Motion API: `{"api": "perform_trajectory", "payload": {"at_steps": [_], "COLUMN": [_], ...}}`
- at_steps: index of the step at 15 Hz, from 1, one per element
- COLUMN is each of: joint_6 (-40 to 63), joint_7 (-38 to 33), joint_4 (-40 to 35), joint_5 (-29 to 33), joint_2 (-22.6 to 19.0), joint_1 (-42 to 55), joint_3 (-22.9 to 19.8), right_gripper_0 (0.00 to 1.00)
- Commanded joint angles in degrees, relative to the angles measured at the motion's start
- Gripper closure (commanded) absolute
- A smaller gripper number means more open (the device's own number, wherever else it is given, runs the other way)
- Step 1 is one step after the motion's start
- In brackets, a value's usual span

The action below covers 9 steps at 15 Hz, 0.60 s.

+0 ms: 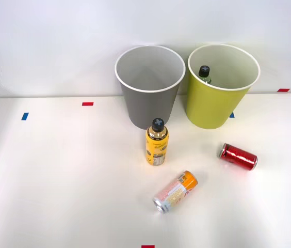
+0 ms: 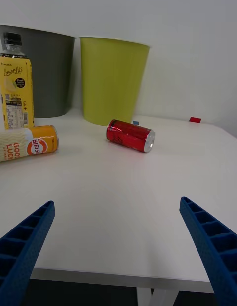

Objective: Put cans in the gray bin, plastic bottles in the light green bin

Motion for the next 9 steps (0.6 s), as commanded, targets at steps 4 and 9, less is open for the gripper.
{"api": "perform_trajectory", "payload": {"at_steps": [4,9], "joint_6": [0.00,0.00], "joint_7": [0.00,0.00], "joint_4": [0.00,0.00], "joint_5": [0.00,0.00], "joint_2": [0.00,0.00], "joint_1": [0.00,0.00], "joint_3": [0.00,0.00], "right_gripper_0": [0.12,0.12]}}
